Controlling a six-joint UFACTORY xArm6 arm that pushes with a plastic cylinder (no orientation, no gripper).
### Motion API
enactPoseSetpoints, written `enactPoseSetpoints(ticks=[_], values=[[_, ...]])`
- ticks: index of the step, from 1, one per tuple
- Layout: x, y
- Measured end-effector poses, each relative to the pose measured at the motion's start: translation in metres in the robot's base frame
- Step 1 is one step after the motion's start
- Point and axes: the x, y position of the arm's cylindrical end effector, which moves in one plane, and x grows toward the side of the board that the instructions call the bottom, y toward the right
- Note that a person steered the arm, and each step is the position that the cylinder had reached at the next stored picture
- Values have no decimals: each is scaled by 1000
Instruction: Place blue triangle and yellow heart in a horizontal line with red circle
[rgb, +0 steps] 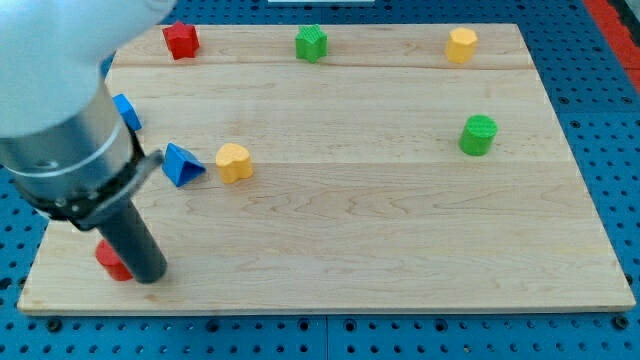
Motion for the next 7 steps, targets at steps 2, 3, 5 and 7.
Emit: enactPoseSetpoints(ticks=[2, 3, 5, 7], values=[[-12, 14], [-12, 42], [-66, 140], [-127, 210]])
